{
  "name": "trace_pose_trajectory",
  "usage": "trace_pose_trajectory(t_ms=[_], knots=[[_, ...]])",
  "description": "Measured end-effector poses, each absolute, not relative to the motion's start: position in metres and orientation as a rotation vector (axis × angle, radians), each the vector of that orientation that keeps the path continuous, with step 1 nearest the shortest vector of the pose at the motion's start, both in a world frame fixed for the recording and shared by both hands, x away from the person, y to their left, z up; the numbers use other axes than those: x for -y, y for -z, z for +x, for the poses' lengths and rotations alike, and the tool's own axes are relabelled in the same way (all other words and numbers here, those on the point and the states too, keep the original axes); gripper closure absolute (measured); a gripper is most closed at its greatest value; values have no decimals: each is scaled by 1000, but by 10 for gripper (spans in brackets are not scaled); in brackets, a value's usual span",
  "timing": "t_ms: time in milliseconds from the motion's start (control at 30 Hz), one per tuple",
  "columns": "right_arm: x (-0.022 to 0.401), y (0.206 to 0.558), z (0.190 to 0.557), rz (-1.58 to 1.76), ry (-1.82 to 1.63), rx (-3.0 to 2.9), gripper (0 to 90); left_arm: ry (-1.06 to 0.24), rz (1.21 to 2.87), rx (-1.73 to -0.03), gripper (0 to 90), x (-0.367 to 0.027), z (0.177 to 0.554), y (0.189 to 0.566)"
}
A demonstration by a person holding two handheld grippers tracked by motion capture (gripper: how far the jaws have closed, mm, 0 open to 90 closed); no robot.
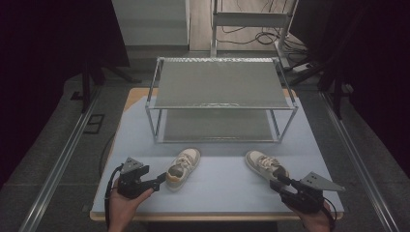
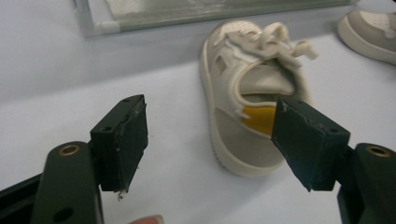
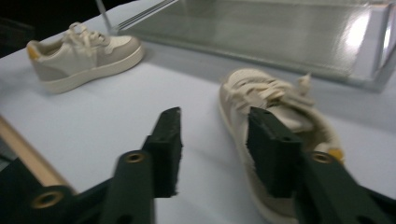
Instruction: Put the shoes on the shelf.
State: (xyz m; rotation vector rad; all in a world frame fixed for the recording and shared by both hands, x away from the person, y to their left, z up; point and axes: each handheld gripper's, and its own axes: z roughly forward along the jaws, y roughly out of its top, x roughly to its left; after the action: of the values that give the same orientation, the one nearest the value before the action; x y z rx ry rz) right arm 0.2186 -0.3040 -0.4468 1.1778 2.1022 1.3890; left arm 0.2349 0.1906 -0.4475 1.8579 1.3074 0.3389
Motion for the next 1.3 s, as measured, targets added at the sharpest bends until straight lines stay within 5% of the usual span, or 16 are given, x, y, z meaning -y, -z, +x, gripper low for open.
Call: trace_pose_trajectory(t_ms=[533, 1300], knots=[[305, 431, 248, 1234, -1299, -2054, 286, -326, 1880, -1249, 234, -172, 237, 433], [297, 450, 281, 1308, -1102, -2167, 175, -286, 2046, -1257, 142, -127, 268, 453]])
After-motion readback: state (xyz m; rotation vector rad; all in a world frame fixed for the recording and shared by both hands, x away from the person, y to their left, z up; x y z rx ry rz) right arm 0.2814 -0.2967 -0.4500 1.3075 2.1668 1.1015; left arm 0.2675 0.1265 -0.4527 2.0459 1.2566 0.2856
